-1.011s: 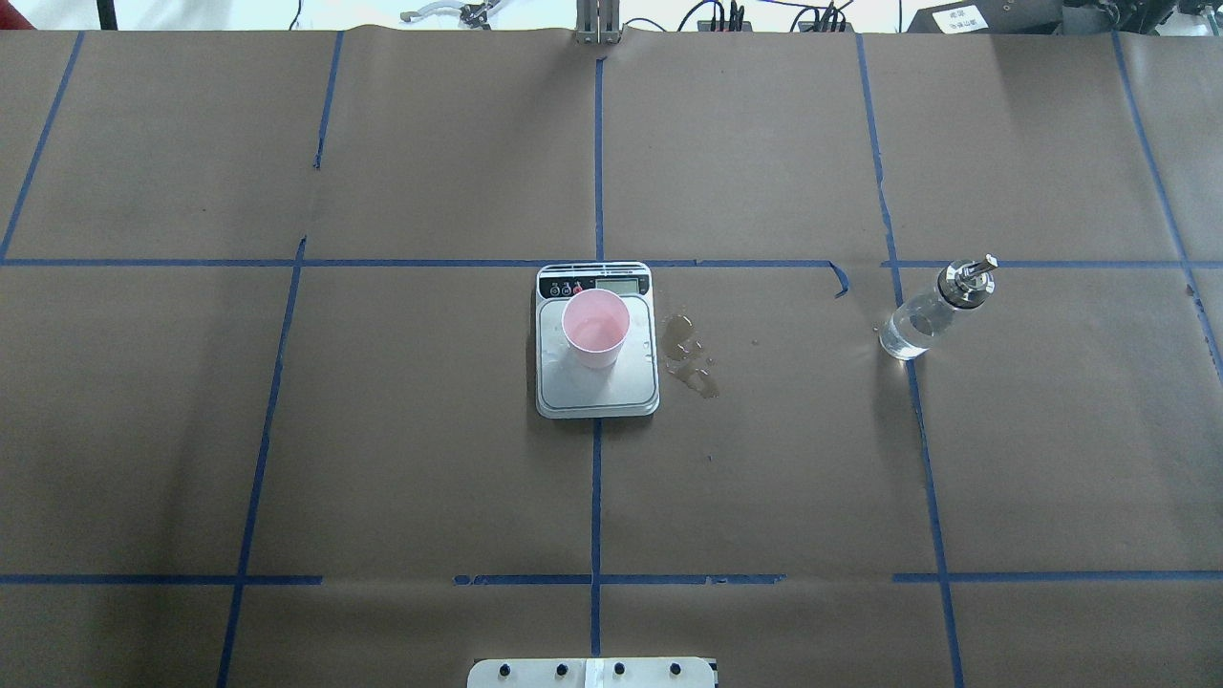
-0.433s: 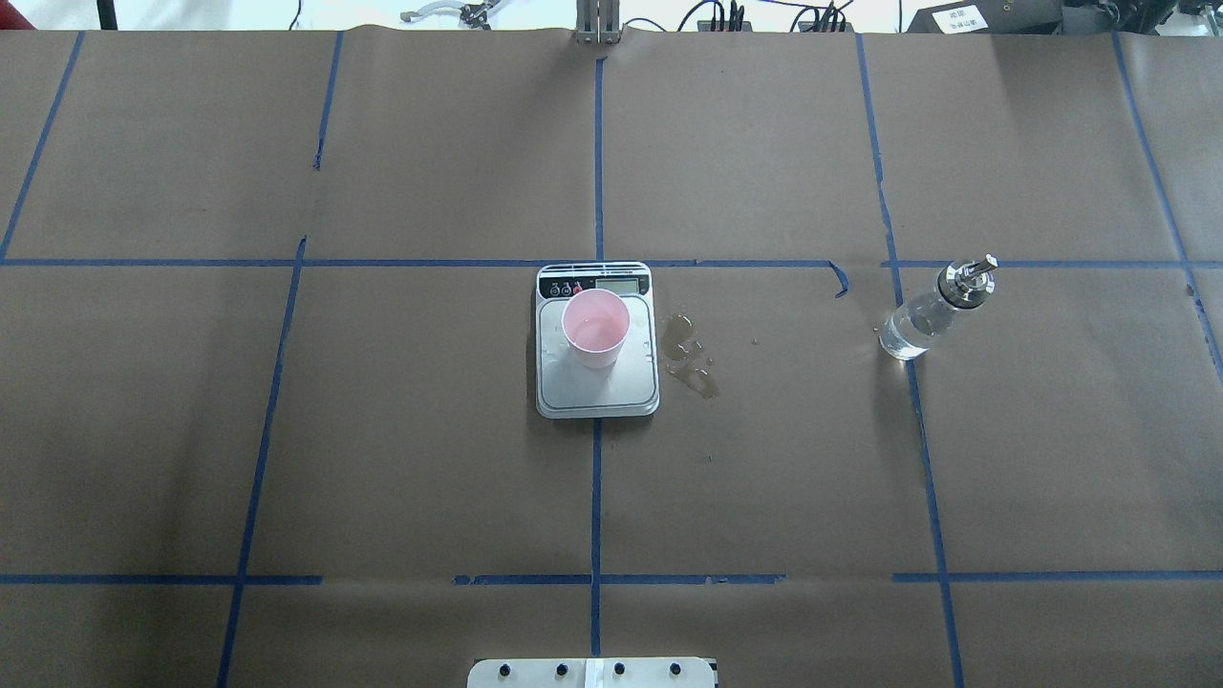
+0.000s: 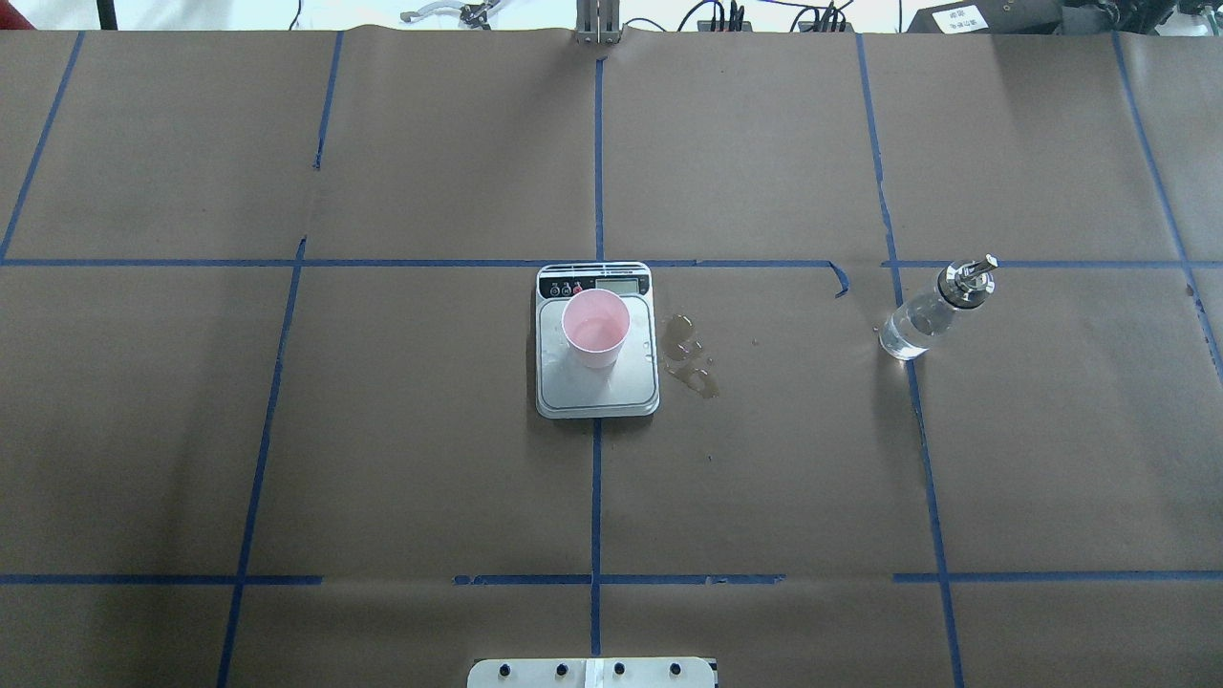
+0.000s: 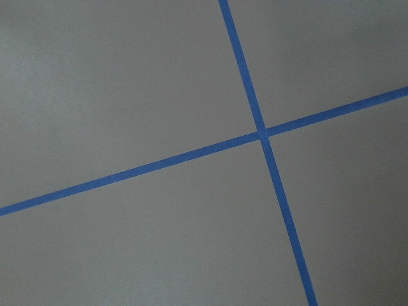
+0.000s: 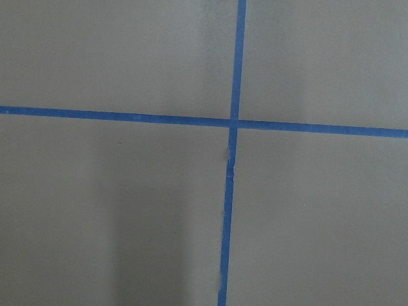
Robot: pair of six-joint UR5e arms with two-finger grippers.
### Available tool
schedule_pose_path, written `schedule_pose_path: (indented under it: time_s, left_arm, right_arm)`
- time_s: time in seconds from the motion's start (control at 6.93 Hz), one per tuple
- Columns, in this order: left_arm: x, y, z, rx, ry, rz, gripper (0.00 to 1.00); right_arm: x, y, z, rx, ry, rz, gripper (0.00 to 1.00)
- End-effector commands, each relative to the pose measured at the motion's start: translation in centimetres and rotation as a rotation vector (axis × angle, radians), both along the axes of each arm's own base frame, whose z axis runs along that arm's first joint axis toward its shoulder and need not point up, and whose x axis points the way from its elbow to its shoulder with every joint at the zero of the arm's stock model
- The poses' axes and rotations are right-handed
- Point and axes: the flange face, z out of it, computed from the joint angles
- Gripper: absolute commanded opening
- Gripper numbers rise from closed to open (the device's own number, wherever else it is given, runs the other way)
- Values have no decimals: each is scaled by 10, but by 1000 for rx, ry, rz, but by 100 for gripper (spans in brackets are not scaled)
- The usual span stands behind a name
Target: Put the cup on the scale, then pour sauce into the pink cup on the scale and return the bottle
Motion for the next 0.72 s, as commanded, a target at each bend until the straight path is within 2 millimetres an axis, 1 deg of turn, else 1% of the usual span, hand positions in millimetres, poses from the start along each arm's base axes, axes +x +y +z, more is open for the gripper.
schedule_pose_path:
  time_s: [0.0,0.14,0.58]
  left_arm:
    - [0,2,1,-8,2,0,100]
    - [0,2,4,-8,2,2,100]
    - [0,1,3,-5,2,2,100]
  right_arm:
    - [0,0,0,3,0,-1,100]
    - [0,-1,-1,4,0,-1,100]
    - [0,-3,-3,9,0,-1,100]
